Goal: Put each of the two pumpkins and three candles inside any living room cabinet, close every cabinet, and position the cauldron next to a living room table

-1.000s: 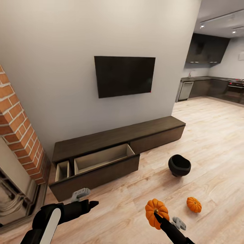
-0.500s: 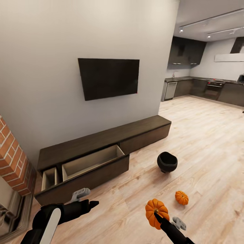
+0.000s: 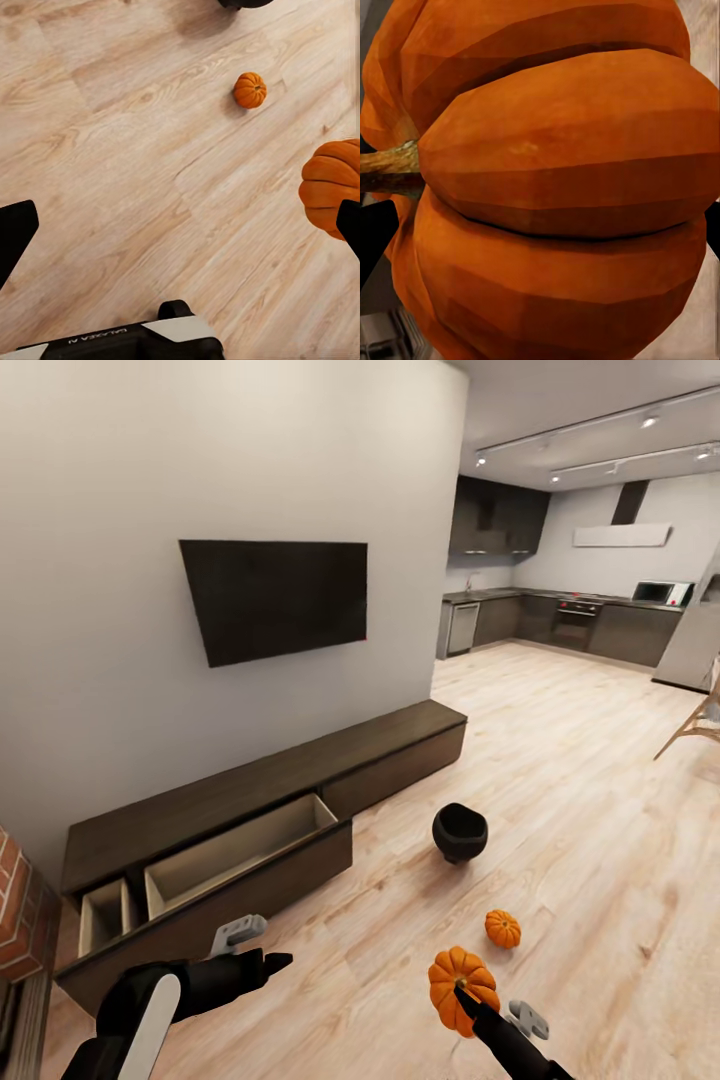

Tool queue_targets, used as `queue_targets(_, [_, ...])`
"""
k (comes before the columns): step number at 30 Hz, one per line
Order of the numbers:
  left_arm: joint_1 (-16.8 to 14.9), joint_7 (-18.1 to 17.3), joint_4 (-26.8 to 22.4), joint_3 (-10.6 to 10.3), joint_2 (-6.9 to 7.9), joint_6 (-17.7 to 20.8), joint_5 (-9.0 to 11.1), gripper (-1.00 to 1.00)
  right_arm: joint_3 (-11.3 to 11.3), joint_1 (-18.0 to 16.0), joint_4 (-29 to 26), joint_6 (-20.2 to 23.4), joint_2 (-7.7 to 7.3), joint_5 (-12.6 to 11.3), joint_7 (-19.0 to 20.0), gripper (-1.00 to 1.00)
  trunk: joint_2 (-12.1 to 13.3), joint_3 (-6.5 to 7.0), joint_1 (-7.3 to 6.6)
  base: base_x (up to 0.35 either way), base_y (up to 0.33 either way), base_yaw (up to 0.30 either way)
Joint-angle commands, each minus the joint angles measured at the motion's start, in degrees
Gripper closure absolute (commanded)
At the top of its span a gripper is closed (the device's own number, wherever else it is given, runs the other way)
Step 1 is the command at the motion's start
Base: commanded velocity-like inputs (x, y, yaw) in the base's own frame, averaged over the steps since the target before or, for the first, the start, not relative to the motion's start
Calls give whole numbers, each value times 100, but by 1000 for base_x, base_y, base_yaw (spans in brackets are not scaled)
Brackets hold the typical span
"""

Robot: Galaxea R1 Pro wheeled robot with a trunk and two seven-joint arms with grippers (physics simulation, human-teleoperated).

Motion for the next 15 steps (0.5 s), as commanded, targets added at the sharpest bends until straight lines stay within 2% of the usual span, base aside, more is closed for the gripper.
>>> queue_targets(1, [-3, -53, -5, 10, -3, 26, -44, -100, 46, -6, 10, -25, -4, -49, 18, 100, 36, 14, -22, 0, 0, -241])
queue_targets(15, [-3, -44, -5, 29, 3, 26, -59, -100, 46, -6, 23, -28, 1, -49, -8, 100, 598, 302, -329, 0, 0, -242])
